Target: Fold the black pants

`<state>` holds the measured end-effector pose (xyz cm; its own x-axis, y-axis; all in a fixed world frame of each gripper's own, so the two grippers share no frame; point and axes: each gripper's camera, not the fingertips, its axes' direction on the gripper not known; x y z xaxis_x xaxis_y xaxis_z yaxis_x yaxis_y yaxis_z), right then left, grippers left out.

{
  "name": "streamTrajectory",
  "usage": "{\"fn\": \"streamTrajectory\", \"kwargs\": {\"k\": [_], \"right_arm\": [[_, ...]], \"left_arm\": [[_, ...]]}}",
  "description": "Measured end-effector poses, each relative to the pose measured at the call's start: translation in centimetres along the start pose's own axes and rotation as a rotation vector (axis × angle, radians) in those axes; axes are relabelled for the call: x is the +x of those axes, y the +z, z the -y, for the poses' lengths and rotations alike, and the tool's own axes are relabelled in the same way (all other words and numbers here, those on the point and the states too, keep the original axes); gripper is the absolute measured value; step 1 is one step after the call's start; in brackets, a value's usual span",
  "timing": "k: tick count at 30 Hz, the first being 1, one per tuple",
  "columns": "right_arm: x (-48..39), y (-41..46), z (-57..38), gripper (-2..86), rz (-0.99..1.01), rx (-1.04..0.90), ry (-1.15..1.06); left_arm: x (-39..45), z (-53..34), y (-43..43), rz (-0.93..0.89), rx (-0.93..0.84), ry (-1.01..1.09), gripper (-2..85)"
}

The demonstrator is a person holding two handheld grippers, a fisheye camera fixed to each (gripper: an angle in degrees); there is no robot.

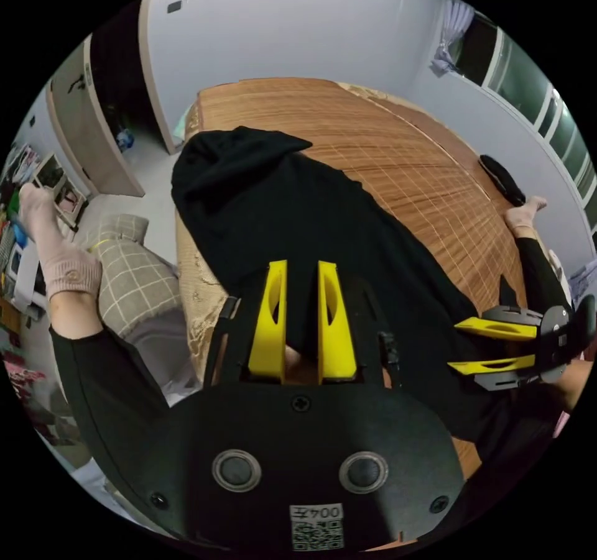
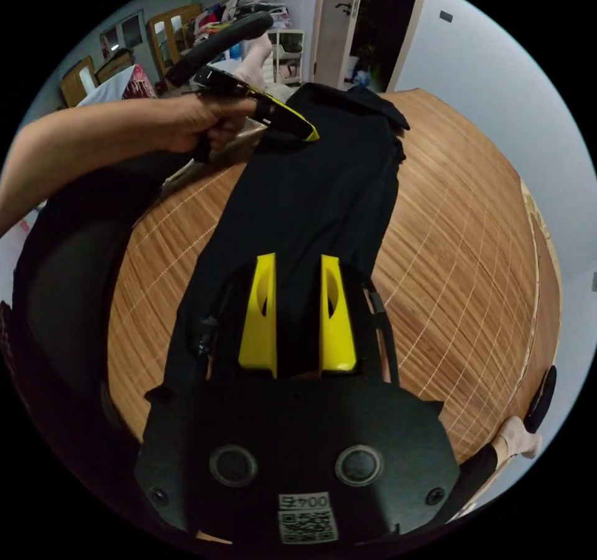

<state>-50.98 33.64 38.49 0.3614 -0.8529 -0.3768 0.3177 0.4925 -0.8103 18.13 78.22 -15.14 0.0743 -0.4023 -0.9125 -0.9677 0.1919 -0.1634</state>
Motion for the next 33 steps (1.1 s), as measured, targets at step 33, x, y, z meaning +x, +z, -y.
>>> {"fn": "streamTrajectory", "kwargs": {"k": [33], "right_arm": [[30.6, -6.6, 7.2, 12.1, 0.620, 0.068, 0.960]], "left_arm": [[-7.4, 3.5, 2.5, -0.516, 0.204, -0.158, 7.1]]}}
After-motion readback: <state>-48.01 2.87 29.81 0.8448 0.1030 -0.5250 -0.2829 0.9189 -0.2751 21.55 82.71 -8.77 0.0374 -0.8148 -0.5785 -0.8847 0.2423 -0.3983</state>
